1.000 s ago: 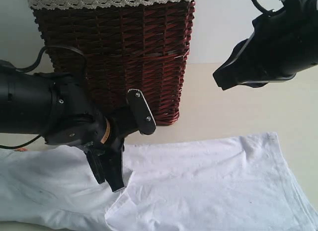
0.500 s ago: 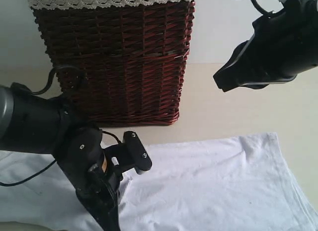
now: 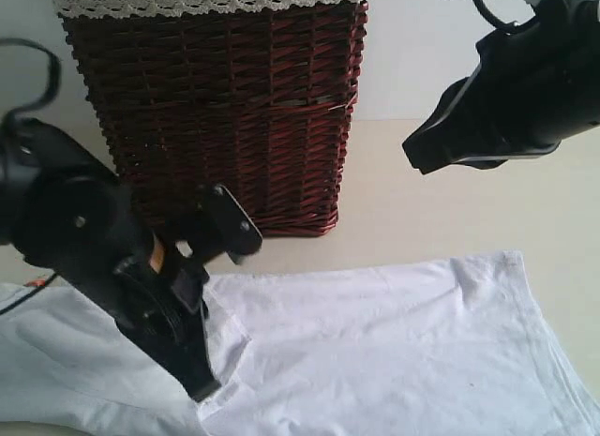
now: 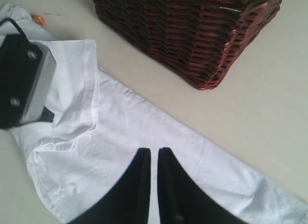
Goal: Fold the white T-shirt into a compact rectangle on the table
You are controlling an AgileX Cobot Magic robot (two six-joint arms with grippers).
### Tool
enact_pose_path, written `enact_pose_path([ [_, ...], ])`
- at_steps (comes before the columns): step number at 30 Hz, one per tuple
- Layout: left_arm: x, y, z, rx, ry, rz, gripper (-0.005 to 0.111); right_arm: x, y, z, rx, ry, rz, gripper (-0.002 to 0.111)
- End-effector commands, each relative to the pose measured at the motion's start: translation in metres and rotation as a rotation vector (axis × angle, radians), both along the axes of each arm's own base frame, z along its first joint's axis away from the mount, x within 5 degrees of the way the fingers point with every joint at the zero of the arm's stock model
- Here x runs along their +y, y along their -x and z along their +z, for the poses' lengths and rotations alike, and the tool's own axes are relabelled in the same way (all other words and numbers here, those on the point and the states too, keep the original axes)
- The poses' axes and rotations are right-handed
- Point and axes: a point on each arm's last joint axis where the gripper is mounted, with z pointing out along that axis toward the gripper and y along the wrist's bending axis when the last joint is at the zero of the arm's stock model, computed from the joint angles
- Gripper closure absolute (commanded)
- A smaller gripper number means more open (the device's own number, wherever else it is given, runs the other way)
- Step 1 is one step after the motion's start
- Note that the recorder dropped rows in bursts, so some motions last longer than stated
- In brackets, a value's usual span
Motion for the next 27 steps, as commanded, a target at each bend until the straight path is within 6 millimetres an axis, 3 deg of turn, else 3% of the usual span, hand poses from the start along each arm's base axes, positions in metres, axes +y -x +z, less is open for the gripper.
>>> enact_pose_path([
  [1,0.031,-0.014,0.005,-0.004,-0.006,0.190,0.107,0.000,0.001,0.004,-0.011,-0.001,0.004,0.100],
  [7,0.070,-0.017,-0.041,0.160,-0.152,0.324,0.107,0.000,0.001,0.004,-0.007,0.001,0.005,0.100],
  [11,0.076,-0.020,-0.049,0.204,-0.181,0.390,0.107,-0.001,0.003,0.003,0.007,0.007,0.010,0.100],
  [17,0.077,-0.018,-0.038,0.188,-0.169,0.390,0.107,-0.001,0.003,0.003,0.007,0.007,0.010,0.100],
  [22,0.081,-0.014,-0.018,0.150,-0.147,0.388,0.107,-0.001,0.003,0.003,0.007,0.007,0.010,0.100],
  [27,0.104,-0.018,-0.006,0.106,-0.188,0.544,0.107,-0.001,0.002,0.003,0.004,0.013,0.011,0.100],
])
